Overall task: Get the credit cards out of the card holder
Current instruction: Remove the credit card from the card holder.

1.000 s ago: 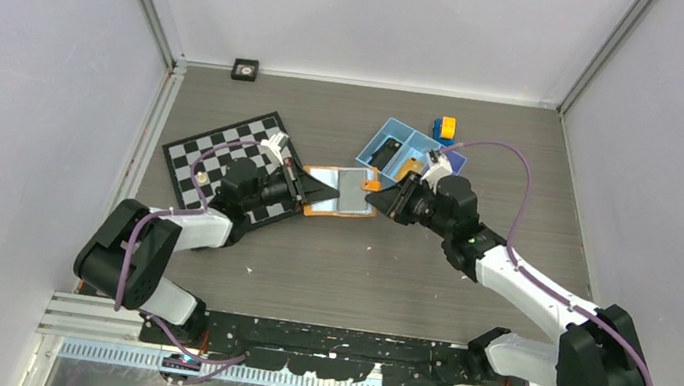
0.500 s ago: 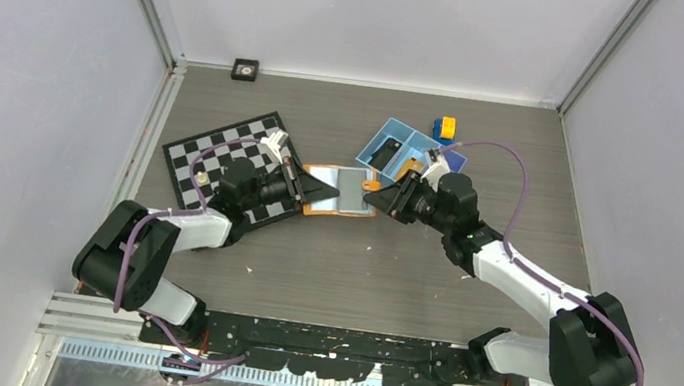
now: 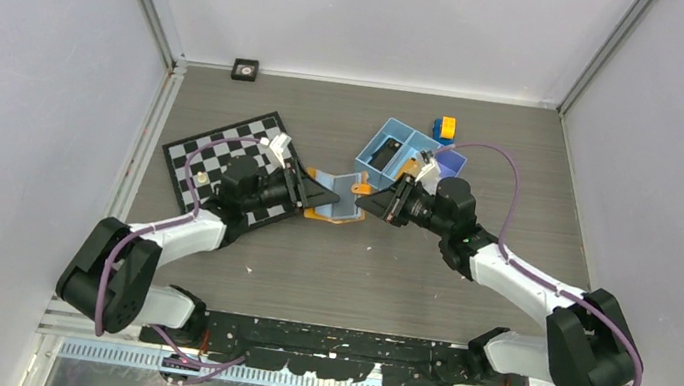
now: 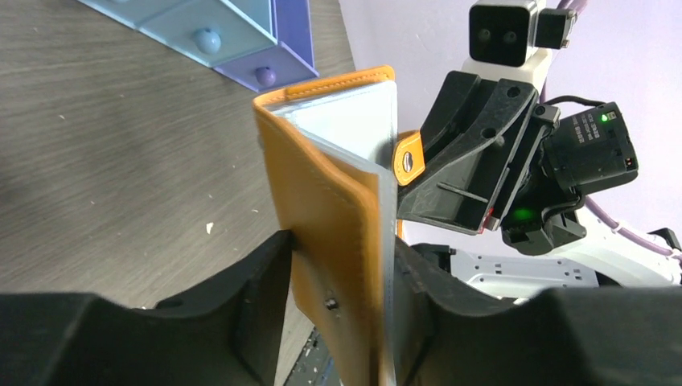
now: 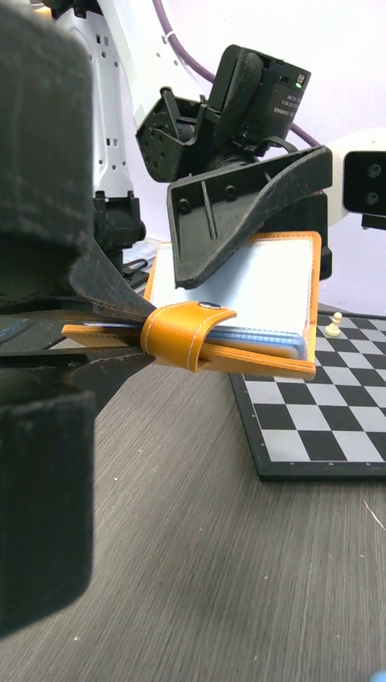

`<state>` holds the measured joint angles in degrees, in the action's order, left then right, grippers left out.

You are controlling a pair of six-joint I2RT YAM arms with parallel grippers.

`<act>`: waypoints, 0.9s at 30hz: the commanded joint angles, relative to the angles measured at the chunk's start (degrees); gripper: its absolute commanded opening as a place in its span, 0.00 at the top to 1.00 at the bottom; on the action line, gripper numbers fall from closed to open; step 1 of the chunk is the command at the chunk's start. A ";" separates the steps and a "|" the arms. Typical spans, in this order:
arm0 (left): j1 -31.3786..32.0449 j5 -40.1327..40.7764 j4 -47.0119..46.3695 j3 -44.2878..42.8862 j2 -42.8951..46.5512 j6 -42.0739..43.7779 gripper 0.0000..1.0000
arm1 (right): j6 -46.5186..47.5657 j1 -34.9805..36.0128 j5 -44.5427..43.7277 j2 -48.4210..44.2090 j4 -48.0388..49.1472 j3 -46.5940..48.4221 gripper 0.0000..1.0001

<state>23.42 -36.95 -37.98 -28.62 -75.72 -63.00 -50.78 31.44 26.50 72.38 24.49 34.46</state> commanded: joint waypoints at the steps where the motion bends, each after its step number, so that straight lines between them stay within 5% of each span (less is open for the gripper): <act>1: 1.80 0.00 0.71 -3.19 0.83 3.19 0.51 | -1.26 1.45 4.73 0.81 4.99 1.10 0.84; 11: 2.78 0.73 2.53 -4.16 -0.89 4.89 0.45 | -2.65 1.78 5.92 1.25 7.36 0.87 0.99; 15: 4.32 3.44 9.37 -5.75 -0.04 8.84 0.41 | -2.99 2.02 6.28 1.59 7.94 0.96 0.99; 27: 5.06 4.41 10.00 -5.58 1.69 9.60 0.30 | -0.47 2.18 2.59 0.66 2.62 1.62 1.00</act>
<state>27.86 -32.86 -26.76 -32.45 -76.47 -54.92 -52.03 32.75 28.56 74.13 25.30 34.46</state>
